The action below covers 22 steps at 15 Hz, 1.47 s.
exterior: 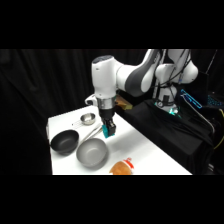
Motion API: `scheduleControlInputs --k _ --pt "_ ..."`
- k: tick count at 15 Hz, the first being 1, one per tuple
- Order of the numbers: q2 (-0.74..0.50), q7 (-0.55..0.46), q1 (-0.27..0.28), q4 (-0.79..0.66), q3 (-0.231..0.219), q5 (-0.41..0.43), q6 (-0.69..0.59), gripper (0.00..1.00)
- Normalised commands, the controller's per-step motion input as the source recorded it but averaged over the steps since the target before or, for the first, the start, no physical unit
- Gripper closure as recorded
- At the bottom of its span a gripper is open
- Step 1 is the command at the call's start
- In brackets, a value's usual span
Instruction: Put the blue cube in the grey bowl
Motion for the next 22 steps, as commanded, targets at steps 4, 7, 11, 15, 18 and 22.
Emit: scheduleControlInputs --k 4,7,11,15,18,22 --pt "0.29 -0.27 -0.147 0.55 0.108 0.149 -0.26 0.74" --pt "0.37 -0.24 -0.13 0.52 0.077 0.126 -0.11 0.74" --pt "0.39 -0.25 -0.14 0.44 0.076 0.144 0.03 0.74" --pt "0.34 -0.23 -0.126 0.36 0.098 0.156 0.11 0.74" --pt "0.26 -0.21 -0.106 0.31 0.092 0.142 0.08 0.74" --pt "0.2 -0.21 -0.112 0.27 0.096 0.159 0.04 0.16"
